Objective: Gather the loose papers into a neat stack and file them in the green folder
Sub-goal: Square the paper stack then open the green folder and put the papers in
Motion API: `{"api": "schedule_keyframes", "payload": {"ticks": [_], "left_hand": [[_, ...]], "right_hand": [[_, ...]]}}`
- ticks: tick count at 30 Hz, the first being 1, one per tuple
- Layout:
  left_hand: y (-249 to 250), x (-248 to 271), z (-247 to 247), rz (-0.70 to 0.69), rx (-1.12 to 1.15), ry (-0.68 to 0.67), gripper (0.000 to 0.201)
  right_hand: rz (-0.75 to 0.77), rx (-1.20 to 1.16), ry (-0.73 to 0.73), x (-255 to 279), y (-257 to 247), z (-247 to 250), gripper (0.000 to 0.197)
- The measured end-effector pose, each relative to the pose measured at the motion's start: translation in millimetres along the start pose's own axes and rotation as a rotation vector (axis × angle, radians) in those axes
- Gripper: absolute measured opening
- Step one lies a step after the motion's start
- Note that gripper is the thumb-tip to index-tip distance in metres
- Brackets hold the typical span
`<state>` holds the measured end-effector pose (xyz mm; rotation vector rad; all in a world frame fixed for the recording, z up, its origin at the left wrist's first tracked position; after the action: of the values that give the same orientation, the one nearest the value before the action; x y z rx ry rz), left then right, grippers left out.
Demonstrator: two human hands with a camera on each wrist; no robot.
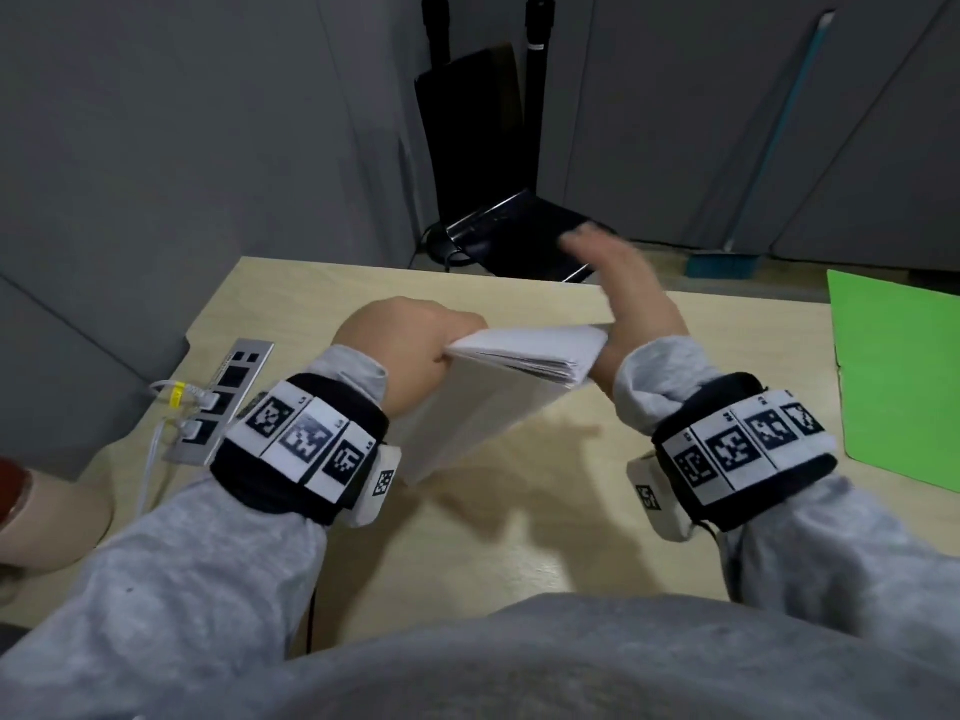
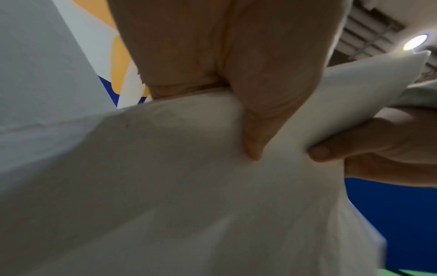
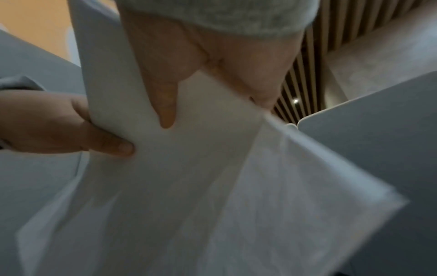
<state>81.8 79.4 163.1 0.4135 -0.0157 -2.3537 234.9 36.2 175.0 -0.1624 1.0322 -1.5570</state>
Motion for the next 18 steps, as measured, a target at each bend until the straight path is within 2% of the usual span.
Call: {"api": "schedule_keyframes", "payload": {"ticks": [2,3,4,6,9,12,14,18], "left_hand": [[3,-2,-5,0.006,0.036,-0.027,0.027],[-1,0,-8,0.049,0.079,-0.037,0.022],[-10,2,-9,0.111,0.118,-0.030,0.025],[-34,10,-17,0.217,0.141,-0.022,0.034],[-65,24,-33,0.298,0.066,-0.101,0.018],[-93,38,-40,0.400,0.040,-0.144,0.009],[-106,44,-35,0.487,0.075,-0.058,0.016],[-122,53,-10,0.704,0.328,0.318,0.010]], "right_hand": [[-0.127,-0.061,-0.197,12,1,-16,0.040],[-0.184,-0.051,-0.224,17,6,-18,0.024],[-0.228,-0.039,-0.208,19,12,-16,0.015],[-0.358,-0.072,-0.131,21,34,-13,0.022],[-0.528,-0.178,-0.006,23,65,-8,0.014],[-0.599,-0.237,0.067,27,85,-1,0.010],[-0.632,-0.251,0.091,30,93,1,0.011],[-0.681,-0.276,0.145,35,102,0,0.012]]}}
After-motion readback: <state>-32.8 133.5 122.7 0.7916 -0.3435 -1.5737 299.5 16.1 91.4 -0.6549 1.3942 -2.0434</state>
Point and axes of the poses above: each hand's wrist, its own x-axis away from the middle knuckle, its own z-axis out of the back of the hand, y = z × x, the point moved 10 cm from there along -x, towards the middle knuckle, and after that the axes turned 10 degrees about y, right-handed, at the moved point
